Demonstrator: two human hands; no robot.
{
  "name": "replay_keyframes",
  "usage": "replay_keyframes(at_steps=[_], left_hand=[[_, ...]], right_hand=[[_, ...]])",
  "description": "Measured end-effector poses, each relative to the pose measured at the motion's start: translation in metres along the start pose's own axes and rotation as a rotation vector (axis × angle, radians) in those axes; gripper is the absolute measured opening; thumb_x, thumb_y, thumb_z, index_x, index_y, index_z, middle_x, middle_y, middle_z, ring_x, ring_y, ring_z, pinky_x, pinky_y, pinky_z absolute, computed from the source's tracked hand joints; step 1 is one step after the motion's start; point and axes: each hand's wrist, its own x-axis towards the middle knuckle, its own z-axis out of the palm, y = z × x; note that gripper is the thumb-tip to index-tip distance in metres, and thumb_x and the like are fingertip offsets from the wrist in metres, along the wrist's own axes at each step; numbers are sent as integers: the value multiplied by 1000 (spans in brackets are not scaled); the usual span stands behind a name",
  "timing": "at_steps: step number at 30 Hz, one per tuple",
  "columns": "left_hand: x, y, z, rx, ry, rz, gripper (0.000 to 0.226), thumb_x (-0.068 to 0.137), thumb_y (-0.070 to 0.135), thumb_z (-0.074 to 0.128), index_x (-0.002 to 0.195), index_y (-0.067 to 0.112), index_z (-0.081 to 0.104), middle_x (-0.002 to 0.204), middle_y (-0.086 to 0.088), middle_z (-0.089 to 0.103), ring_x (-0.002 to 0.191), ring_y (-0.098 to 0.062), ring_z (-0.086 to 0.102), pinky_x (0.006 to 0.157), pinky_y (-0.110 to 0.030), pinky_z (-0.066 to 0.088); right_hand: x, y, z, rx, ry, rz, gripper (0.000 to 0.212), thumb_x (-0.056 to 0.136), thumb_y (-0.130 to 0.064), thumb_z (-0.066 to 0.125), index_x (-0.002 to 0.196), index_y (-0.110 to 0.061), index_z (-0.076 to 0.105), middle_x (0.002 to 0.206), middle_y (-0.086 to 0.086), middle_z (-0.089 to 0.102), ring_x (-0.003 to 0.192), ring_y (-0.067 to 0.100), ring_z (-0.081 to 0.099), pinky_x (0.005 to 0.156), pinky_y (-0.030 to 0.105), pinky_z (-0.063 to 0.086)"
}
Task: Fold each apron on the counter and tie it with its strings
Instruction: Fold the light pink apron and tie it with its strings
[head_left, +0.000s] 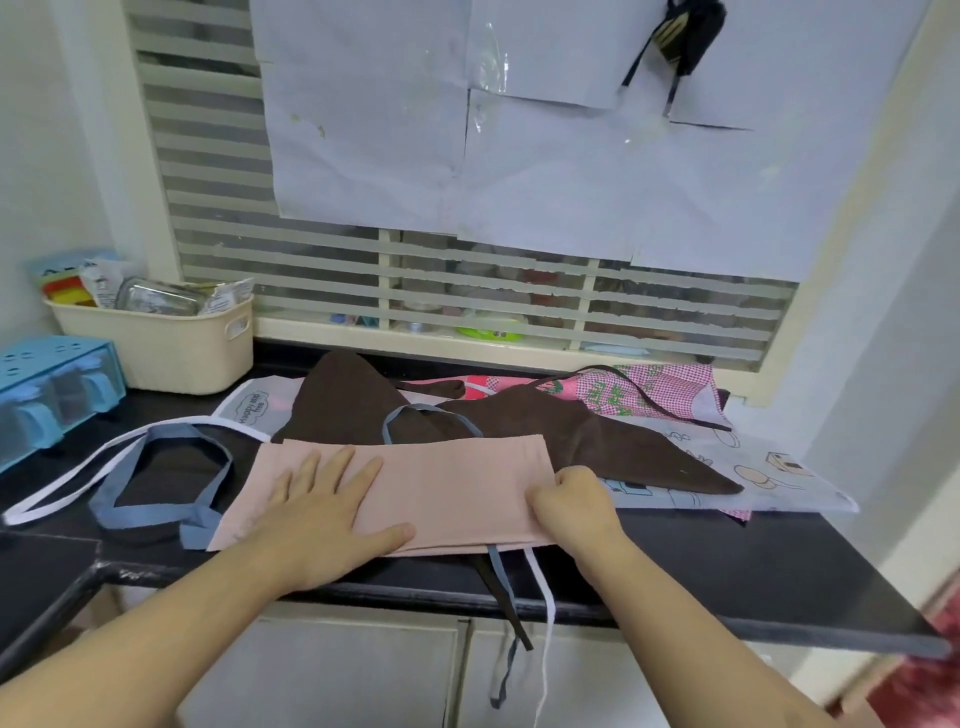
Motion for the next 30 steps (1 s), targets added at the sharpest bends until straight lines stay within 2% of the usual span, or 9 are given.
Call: replay_keyframes(at_steps=[8,12,15,19,21,23,26,28,30], left_hand=[[1,64,0,-56,-13,137,104,77,97,29,160,52,-14,172,13,-21,159,-24,-21,128,-56,-6],[11,114,1,-44,-111,187,114,69,102,32,161,51,-13,172,10,-22,158,-26,-26,127,-59,-7],[12,145,-1,5,-205,205,117,69,101,37,162,48,-11,172,8,-23,157,-29,-28,126,-61,-8],[24,183,-14,-79,-265,260,110,72,76,51,164,41,2,175,3,-6,161,-29,-9,128,-54,4],[32,199,-18,-260,-213,304,100,73,61,47,164,37,14,173,5,4,161,-22,1,129,-48,10],[35,209,-8,-299,-74,349,78,89,52,44,163,38,22,174,6,8,160,-19,5,129,-43,11],[31,203,25,-80,86,382,59,109,51,25,166,37,13,175,9,3,161,-16,-1,130,-38,2],[29,189,35,-15,59,347,62,108,59,17,166,41,3,174,14,-8,161,-12,-11,130,-38,-5],[28,175,31,-11,17,327,63,105,66,16,164,48,0,172,18,-14,159,-8,-16,130,-37,-7]], right_hand=[[-4,26,-49,177,161,-45,17,99,-19,55,85,-12,49,78,10,60,62,25,60,44,31,50],[-6,61,-87,142,230,7,18,101,-21,56,91,-6,53,75,15,67,46,12,61,41,21,43],[-5,86,-109,88,270,59,18,97,-21,58,91,-4,56,81,12,66,65,22,58,50,28,42],[-7,103,-121,-242,212,96,3,88,-15,52,87,-13,54,88,5,62,78,26,57,63,34,48],[-8,98,-110,-618,333,4,29,81,-12,55,110,-10,56,109,11,63,97,31,59,80,38,49],[-5,85,-93,-700,463,-265,47,71,-14,60,118,-8,63,118,14,64,106,35,61,89,42,52],[4,79,-64,-597,118,-485,64,93,-37,31,153,-21,47,158,5,45,146,32,40,119,46,36],[8,91,-53,-628,-129,-373,59,106,-48,12,165,-39,16,173,-11,10,161,21,6,129,42,8],[11,101,-55,-636,-181,-278,57,109,-54,11,164,-46,1,173,-16,-9,160,12,-10,129,41,-6]])
